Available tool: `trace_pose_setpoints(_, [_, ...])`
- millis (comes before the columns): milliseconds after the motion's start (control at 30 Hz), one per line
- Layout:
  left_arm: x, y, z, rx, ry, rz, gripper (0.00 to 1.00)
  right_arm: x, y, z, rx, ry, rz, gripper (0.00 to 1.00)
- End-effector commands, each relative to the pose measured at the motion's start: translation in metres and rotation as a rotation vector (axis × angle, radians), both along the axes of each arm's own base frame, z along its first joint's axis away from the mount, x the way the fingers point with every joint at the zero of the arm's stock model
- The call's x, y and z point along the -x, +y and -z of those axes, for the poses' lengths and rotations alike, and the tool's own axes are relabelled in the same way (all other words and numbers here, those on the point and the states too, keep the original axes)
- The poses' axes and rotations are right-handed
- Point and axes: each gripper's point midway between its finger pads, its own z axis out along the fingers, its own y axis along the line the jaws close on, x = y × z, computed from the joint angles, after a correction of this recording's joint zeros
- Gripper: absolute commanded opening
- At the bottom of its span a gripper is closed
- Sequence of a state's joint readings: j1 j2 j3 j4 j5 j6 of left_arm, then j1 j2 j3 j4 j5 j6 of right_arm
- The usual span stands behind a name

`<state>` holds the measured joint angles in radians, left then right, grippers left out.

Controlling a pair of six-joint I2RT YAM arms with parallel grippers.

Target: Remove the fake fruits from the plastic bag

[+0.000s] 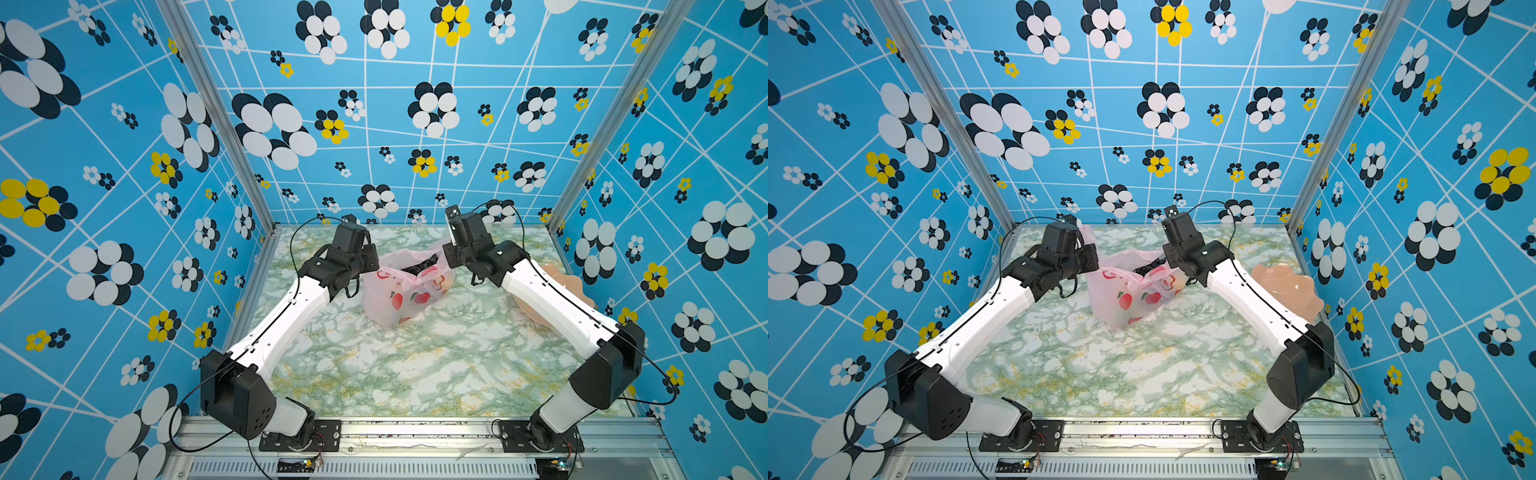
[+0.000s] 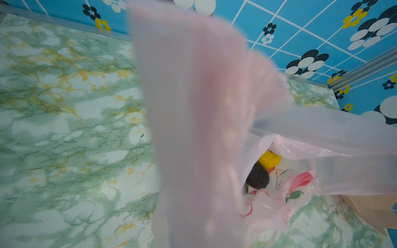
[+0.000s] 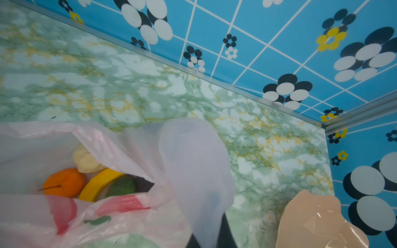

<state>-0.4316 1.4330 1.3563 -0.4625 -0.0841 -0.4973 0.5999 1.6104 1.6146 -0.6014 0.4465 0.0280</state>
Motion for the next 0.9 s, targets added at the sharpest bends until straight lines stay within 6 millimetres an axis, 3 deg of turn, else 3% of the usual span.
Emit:
trace_pose_setpoints(0, [0.011,0.001,-0.032,0.013,-0.089,0.051,0.0,0.023,-0.003,-0.032,-0.116,-0.009,-0.017,0.0])
trace_pose_setpoints(67, [0.016,0.007,-0.031,0.019,-0.11,0.039,0.0,0.033,-0.001,-0.029,-0.168,0.005,-0.031,0.0])
trace_pose_setpoints(167, [0.023,0.017,-0.002,0.03,-0.052,0.018,0.0,0.042,0.0,-0.004,-0.217,0.045,-0.036,0.0])
trace_pose_setpoints(500, [0.039,0.059,0.119,0.037,0.147,-0.075,0.0,0.051,-0.011,0.134,-0.271,0.258,0.07,0.0])
trace_pose_setpoints(600, [0.039,0.05,0.145,0.109,0.239,-0.014,0.07,0.048,-0.01,0.163,-0.236,0.306,0.085,0.0])
trace_pose_setpoints(700, [0.044,0.022,0.136,0.142,0.319,0.101,0.19,0.05,-0.002,0.163,-0.242,0.35,0.051,0.0])
trace_pose_setpoints(800, [0.052,0.027,0.116,-0.022,0.284,0.066,0.51,0.054,0.001,0.147,-0.282,0.314,0.02,0.0])
trace_pose_setpoints(867, [0.059,0.041,0.108,-0.058,0.283,-0.002,0.62,0.057,0.0,0.139,-0.293,0.299,0.008,0.0])
